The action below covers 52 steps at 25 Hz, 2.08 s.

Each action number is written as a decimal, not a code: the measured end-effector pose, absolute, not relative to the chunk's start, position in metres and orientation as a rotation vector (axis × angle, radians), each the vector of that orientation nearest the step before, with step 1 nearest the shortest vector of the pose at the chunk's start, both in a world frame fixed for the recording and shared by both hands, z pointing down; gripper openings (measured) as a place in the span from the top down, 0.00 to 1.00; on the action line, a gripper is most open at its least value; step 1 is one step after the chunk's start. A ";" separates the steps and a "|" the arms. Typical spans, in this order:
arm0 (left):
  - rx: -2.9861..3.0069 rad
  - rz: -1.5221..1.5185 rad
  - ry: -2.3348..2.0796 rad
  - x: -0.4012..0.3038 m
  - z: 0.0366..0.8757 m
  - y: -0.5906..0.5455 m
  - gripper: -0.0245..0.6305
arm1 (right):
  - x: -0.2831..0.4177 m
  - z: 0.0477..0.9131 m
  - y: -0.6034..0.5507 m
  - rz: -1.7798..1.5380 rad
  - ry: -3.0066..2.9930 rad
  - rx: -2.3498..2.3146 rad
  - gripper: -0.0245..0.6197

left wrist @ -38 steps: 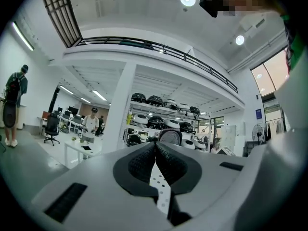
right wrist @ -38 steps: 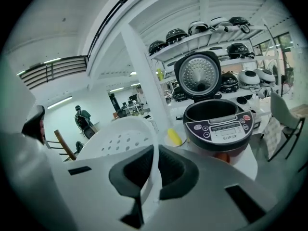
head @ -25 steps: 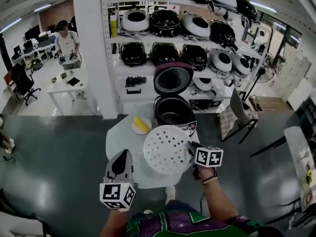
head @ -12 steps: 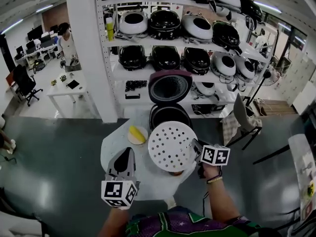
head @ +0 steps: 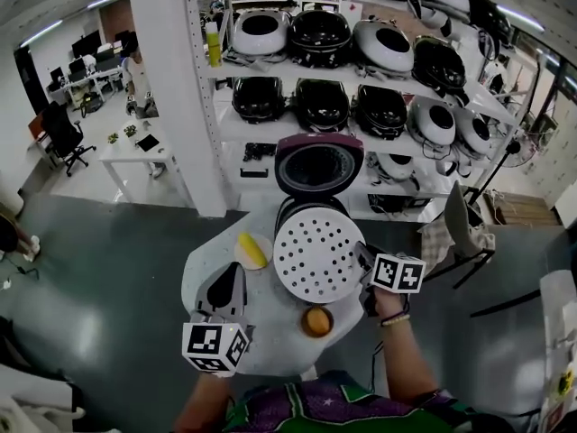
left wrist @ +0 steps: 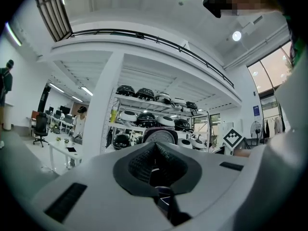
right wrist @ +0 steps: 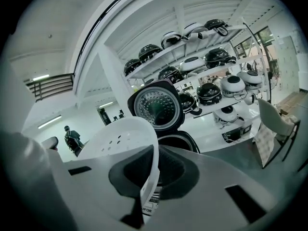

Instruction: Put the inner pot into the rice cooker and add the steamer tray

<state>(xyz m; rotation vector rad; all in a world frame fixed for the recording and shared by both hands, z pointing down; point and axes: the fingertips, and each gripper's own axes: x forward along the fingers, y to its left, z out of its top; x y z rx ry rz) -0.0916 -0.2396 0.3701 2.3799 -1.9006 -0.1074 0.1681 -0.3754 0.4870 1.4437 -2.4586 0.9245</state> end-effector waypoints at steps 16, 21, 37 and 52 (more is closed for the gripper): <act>2.248 -0.035 -2.059 -0.078 0.389 -0.276 0.93 | 0.182 0.518 -0.467 0.959 -2.451 1.328 0.93; 2.197 -0.020 -2.100 -0.081 0.396 -0.279 0.93 | 0.190 0.534 -0.499 0.952 -2.410 1.327 0.93; 2.083 0.013 -2.193 -0.105 0.413 -0.278 0.93 | 0.172 0.598 -0.532 0.904 -2.272 1.229 0.93; 2.006 -0.012 -2.220 -0.125 0.427 -0.261 0.93 | 0.162 0.625 -0.538 0.896 -2.205 1.225 0.92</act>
